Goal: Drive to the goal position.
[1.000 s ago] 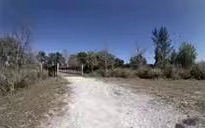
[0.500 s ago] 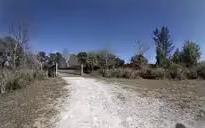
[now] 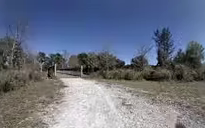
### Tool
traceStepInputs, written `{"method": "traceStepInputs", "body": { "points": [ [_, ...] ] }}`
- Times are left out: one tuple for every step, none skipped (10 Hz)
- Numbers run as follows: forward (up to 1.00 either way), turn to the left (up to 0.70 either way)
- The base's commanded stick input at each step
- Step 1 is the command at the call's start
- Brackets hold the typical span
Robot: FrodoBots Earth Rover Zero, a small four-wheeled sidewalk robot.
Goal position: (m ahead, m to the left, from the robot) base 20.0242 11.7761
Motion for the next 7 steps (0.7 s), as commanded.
{"method": "traceStepInputs", "body": {
  "points": [
    [0.70,0.00],
    [0.70,0.00],
    [0.70,0.00],
    [0.68,0.00],
    [0.55,0.00],
    [0.50,0.00],
    [0.50,0.00]
  ]
}}
